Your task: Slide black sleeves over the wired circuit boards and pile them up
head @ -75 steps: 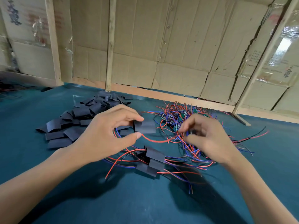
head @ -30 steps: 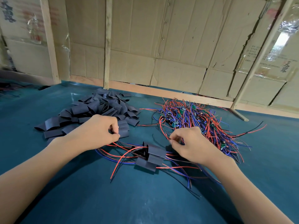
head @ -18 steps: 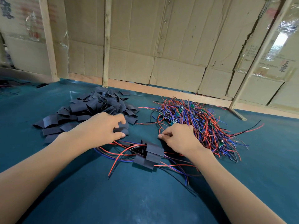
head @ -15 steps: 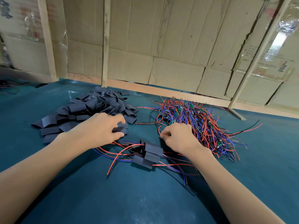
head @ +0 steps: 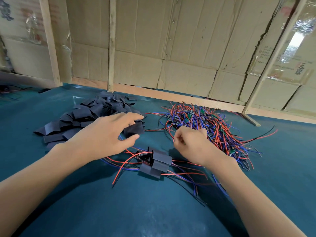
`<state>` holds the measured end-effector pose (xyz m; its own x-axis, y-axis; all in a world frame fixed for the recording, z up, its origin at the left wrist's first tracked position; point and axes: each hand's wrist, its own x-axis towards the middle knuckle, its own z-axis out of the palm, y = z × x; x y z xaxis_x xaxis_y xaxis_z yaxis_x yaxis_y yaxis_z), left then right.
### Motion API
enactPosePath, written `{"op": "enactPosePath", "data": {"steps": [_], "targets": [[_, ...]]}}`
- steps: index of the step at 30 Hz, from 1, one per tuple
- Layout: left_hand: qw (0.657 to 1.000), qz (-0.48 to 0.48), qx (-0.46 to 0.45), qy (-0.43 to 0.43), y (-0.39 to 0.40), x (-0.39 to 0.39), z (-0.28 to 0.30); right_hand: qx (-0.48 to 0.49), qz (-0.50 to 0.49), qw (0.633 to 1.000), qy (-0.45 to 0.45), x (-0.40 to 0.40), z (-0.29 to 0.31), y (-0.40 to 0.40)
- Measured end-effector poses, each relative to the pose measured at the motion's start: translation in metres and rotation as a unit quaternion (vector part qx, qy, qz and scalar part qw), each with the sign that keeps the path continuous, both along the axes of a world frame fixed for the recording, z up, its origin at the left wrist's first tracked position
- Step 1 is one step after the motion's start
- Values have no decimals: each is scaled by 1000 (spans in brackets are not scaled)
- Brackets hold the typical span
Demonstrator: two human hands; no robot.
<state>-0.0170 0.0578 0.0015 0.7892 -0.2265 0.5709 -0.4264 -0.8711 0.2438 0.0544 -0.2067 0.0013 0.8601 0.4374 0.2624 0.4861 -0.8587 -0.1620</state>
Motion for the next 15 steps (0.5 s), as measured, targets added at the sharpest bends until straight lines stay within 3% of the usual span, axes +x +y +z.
{"op": "enactPosePath", "data": {"steps": [5,11,15], "targets": [[996,-65,-60,-21,-10,-14,2,260,91,954,119,-26,17,-12],[991,-111,-40,-65,-20,-16,-5,371,134,912,113,-35,25,-6],[988,-124,-40,-82,-24,-15,-7,393,163,898,116,-44,28,-1]]}}
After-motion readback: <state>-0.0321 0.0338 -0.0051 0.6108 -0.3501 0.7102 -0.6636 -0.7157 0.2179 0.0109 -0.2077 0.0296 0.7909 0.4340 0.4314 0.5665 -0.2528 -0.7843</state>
